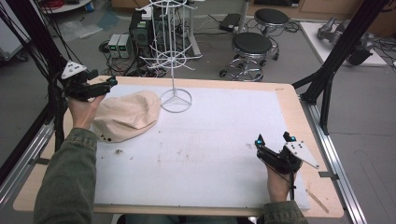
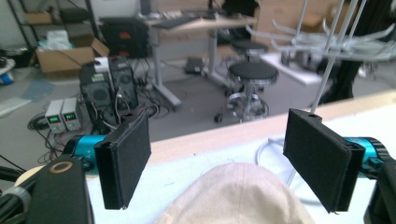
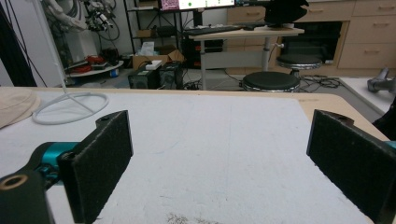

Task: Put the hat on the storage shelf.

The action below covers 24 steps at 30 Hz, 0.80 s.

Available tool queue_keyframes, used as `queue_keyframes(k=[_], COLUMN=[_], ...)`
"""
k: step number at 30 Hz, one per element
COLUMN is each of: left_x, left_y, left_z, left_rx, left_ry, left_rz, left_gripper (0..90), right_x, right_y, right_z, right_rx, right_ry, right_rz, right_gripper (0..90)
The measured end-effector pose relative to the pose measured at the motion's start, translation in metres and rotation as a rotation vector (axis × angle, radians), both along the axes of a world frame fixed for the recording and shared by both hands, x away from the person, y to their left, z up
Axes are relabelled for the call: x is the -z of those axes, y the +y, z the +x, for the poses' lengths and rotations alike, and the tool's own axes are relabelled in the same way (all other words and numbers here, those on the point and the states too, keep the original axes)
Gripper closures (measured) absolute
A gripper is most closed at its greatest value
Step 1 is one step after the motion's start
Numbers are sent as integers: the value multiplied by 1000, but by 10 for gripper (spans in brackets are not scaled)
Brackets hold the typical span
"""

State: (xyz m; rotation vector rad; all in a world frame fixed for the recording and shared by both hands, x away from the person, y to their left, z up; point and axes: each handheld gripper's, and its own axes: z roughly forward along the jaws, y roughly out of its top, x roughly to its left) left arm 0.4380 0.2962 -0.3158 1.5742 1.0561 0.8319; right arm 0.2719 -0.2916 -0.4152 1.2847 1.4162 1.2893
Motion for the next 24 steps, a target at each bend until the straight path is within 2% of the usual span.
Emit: queue_keyframes(k=[2, 6, 8, 13, 17, 24], left_x=[2, 6, 8, 11, 11, 21], left_y=[-2, -3, -3, -7, -12, -20], left_z=[10, 26, 32, 46, 55, 71], left_rx=[19, 25, 24, 38, 47, 50], left_ry=[22, 70, 82, 122, 131, 184], left_rz=[13, 30, 24, 47, 50, 104], left_gripper=[233, 231, 232, 231, 234, 236], right_x=[0, 0, 0, 0, 0, 0], right_y=[0, 1, 0, 0, 1, 0], right_z=[0, 0, 0, -1, -2, -2], right_rx=[-1, 0, -2, -5, -6, -9], right_ry=[2, 4, 5, 4, 5, 13], right_rz=[0, -1, -1, -6, -2, -4], right_gripper=[61, 61, 61, 61, 60, 61])
